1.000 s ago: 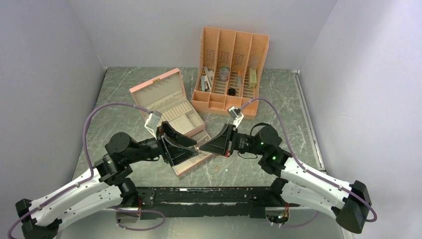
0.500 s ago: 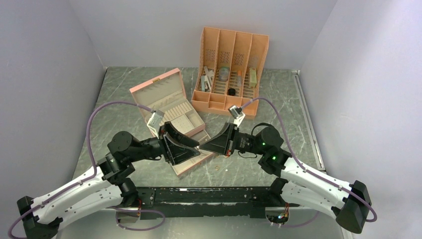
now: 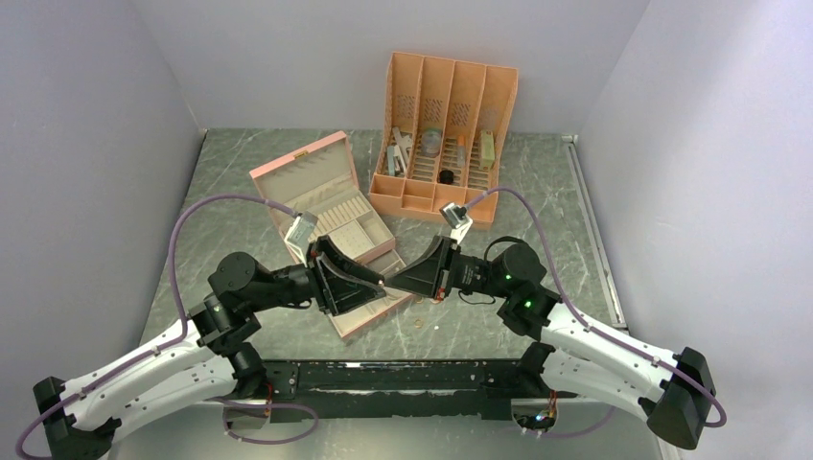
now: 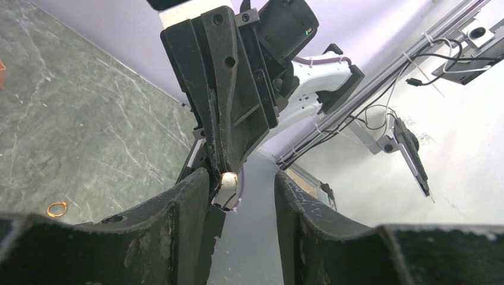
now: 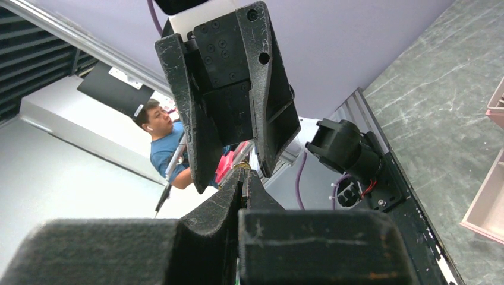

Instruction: Organize the mixed jewelry

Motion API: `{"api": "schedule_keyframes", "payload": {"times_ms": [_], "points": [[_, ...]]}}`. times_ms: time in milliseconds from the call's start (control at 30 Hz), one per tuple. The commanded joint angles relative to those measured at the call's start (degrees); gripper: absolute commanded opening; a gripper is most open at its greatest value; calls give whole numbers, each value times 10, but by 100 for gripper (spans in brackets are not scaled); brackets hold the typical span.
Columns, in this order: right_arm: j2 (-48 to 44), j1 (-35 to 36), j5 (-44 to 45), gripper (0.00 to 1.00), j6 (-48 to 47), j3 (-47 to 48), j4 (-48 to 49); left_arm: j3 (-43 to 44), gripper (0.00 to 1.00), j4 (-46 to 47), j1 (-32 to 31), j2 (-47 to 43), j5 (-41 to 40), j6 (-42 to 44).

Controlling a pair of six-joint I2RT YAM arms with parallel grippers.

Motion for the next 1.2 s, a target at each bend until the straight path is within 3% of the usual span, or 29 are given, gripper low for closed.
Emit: {"api": "schedule_keyframes", "payload": {"times_ms": [0, 533, 767, 1000, 1167], "points": [[-4, -2, 2, 0, -4, -5, 10, -7, 47, 31, 1, -1, 16, -5], [-4, -2, 1, 0, -2, -11, 18, -11, 32, 36, 1, -1, 18, -6], [-9, -2, 2, 0, -2, -18, 20, -11, 6, 32, 1, -5, 15, -7], [-12, -2, 2, 0, -11, -17, 9, -8, 5, 23, 1, -9, 5, -5], [-20, -2, 13, 25, -35, -8, -27, 1, 5, -3, 1, -9, -8, 5]]}}
